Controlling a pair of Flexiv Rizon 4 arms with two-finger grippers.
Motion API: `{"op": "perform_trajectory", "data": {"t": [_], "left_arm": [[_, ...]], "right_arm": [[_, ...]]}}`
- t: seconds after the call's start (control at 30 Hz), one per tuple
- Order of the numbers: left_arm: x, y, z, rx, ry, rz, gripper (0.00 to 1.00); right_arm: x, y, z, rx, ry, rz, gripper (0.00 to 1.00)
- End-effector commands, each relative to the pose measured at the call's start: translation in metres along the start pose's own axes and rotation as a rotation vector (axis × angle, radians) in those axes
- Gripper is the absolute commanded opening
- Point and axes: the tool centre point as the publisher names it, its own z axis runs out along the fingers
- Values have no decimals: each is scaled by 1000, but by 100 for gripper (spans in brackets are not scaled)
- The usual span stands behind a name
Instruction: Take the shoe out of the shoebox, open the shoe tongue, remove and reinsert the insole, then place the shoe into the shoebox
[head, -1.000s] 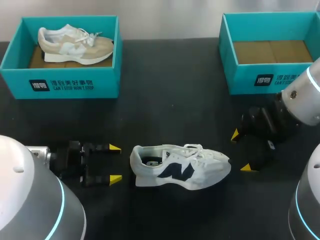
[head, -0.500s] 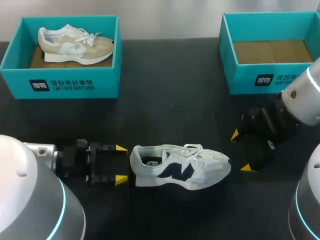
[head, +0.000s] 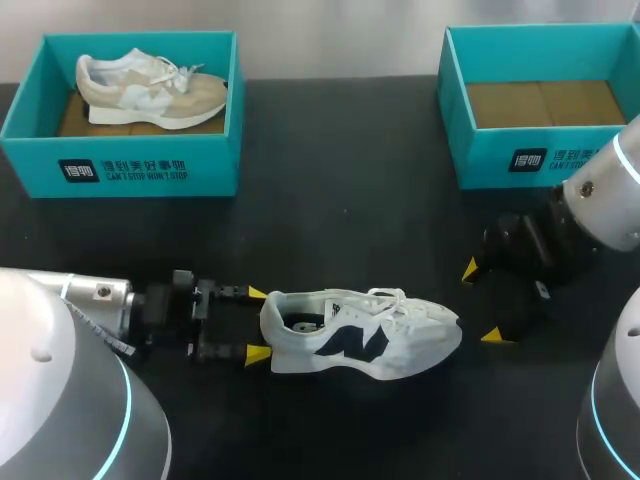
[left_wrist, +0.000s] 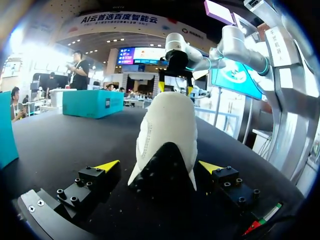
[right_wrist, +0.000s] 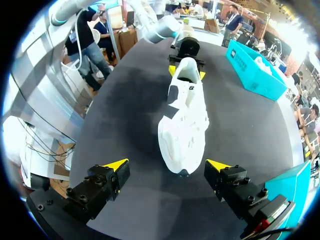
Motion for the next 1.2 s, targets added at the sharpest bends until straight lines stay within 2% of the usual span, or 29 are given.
{"op": "perform_trajectory", "data": {"t": [0.03, 0.3, 0.73, 1.2], "left_arm": [[-5, -1, 2, -5, 13, -18, 100], [-8, 8, 9, -29, 27, -26, 100], [3, 9, 5, -7, 57, 3, 100], [3, 8, 19, 1, 61, 10, 100]], "right_arm": [[1, 0, 1, 2, -2, -1, 100], [1, 0, 1, 2, -2, -1, 100], [1, 0, 1, 2, -2, -1, 100], [1, 0, 1, 2, -2, -1, 100]]}}
